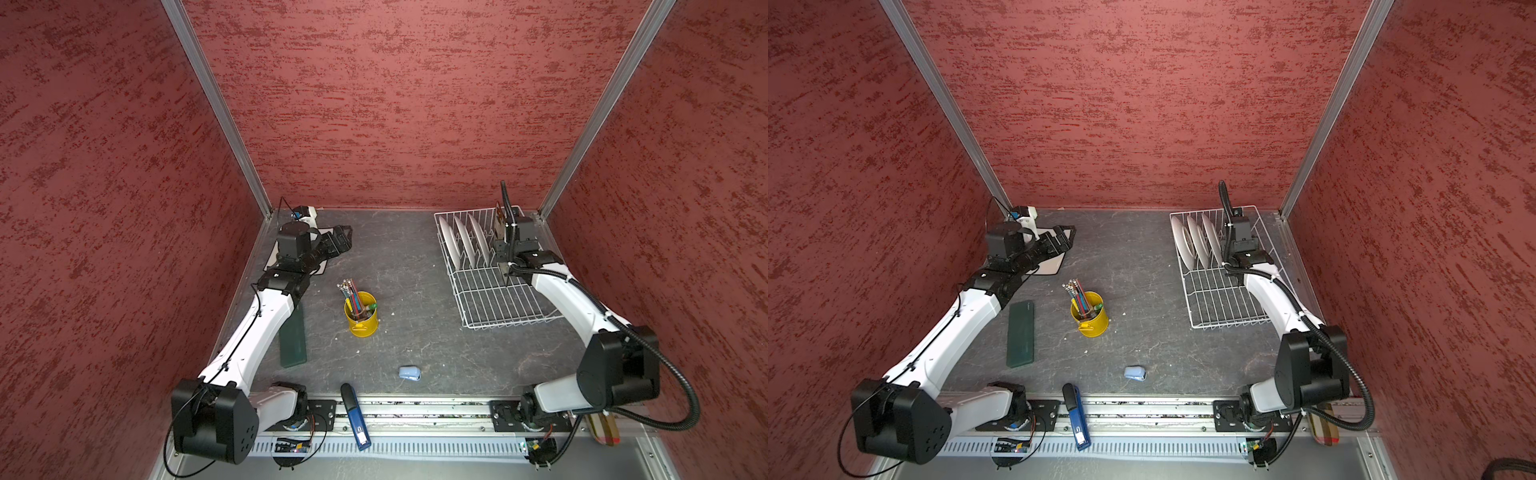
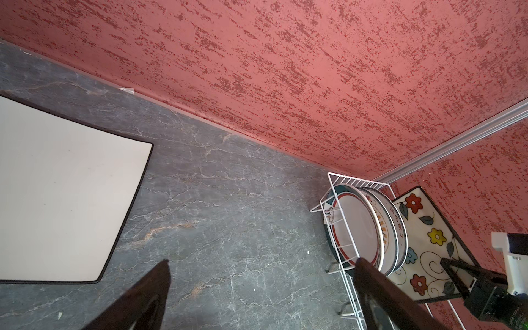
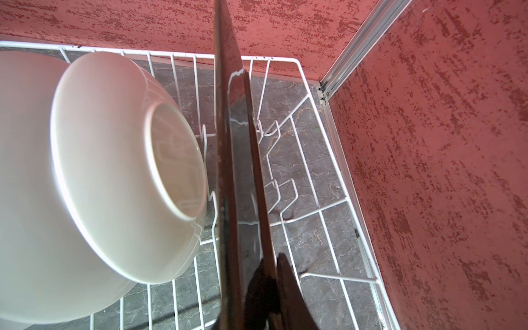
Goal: Unload the plates from the dish rack
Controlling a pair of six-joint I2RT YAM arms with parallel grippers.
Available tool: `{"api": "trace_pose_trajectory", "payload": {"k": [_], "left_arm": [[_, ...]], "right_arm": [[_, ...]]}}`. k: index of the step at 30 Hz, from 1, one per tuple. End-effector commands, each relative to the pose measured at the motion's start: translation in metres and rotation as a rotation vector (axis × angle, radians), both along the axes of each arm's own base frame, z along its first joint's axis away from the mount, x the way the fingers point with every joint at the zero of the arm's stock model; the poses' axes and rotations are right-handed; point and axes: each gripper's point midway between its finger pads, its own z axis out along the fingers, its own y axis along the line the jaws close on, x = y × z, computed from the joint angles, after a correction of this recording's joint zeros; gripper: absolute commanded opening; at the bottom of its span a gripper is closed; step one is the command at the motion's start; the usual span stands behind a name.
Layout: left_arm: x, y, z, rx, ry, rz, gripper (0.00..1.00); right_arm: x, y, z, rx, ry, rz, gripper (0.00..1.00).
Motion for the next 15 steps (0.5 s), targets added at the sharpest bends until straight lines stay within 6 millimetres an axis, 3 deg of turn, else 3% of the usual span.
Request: {"api": "trace_pose_trajectory", "payload": {"k": [1, 15], "left_arm": [[-0.001, 0.001, 0.012, 0.005, -0.029, 0.005, 0.99], [-0.002, -0.001, 0.013, 0.0, -0.027, 0.002, 0.99]], "right_arm": [[0.01, 0.009, 0.084, 0.045, -0.291, 0.037, 0.0], [-0.001, 0.014, 0.118, 0.056, -0.38, 0.078, 0.0]]}}
